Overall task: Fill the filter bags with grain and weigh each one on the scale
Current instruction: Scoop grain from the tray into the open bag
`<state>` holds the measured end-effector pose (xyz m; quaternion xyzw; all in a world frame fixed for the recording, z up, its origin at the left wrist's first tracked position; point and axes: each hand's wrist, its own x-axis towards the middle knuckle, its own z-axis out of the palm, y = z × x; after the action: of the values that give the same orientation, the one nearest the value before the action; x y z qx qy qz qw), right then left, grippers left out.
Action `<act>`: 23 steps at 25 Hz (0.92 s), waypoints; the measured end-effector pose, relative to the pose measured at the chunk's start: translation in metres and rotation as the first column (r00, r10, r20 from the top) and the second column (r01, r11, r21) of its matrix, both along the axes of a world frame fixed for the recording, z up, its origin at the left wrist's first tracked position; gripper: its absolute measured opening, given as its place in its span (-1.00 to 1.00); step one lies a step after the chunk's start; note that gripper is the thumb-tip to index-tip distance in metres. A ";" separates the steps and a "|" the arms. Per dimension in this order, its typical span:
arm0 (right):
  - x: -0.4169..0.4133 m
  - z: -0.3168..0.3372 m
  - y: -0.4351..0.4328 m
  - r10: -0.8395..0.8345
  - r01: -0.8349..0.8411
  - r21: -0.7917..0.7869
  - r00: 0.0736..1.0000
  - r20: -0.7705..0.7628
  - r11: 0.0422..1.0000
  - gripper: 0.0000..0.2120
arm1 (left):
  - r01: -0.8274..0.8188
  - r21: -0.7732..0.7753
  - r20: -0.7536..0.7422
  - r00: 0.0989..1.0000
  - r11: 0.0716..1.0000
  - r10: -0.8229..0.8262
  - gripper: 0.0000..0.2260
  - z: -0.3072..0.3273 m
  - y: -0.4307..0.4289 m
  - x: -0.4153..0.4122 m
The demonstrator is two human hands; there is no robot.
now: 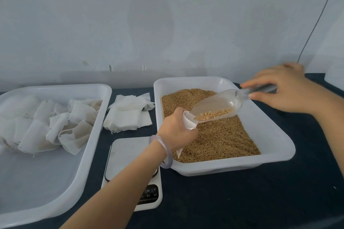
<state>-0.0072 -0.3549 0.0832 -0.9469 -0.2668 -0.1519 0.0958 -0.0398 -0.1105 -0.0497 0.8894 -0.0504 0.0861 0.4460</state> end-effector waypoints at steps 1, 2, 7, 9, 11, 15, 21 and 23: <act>0.001 0.007 0.007 0.008 -0.001 -0.091 0.997 0.079 0.996 -0.80 | 0.002 0.001 -0.003 1.000 1.000 -0.002 -0.74 0.001 0.000 0.000; 0.002 0.013 0.014 0.028 -0.006 -0.155 0.990 0.137 0.988 -0.77 | 0.001 0.003 -0.005 1.000 1.000 -0.001 -0.73 0.001 -0.001 -0.001; -0.008 0.026 0.039 0.135 -0.043 -0.306 0.948 0.287 0.951 -0.72 | -0.007 -0.013 -0.011 1.000 1.000 0.006 -0.70 0.002 -0.001 -0.003; -0.009 0.027 0.042 0.130 -0.027 -0.315 0.941 0.311 0.949 -0.72 | -0.030 -0.028 -0.013 0.999 0.999 0.029 -0.73 0.002 0.000 -0.003; -0.009 0.026 0.034 0.086 0.013 -0.290 0.941 0.328 0.957 -0.72 | -0.070 -0.044 -0.011 0.997 0.997 0.070 -0.77 0.002 0.000 -0.003; 0.003 0.019 0.005 -0.108 0.166 -0.211 0.959 0.262 0.963 -0.73 | -0.100 -0.131 -0.008 0.995 0.986 0.100 -0.80 0.002 0.001 -0.004; 0.011 -0.071 0.015 -0.166 0.137 -0.391 0.985 -0.040 0.910 -0.76 | -0.109 -0.180 0.019 0.993 0.978 0.115 -0.81 0.004 0.002 -0.007; 0.009 -0.098 0.025 -0.125 0.085 -0.362 0.988 -0.089 0.928 -0.74 | -0.113 -0.187 0.029 0.992 0.976 0.120 -0.79 0.004 0.001 -0.007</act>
<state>0.0019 -0.3299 -0.0151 -0.9683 -0.2332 -0.0531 -0.0715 -0.0470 -0.1091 -0.0455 0.8438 0.0012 0.1343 0.5196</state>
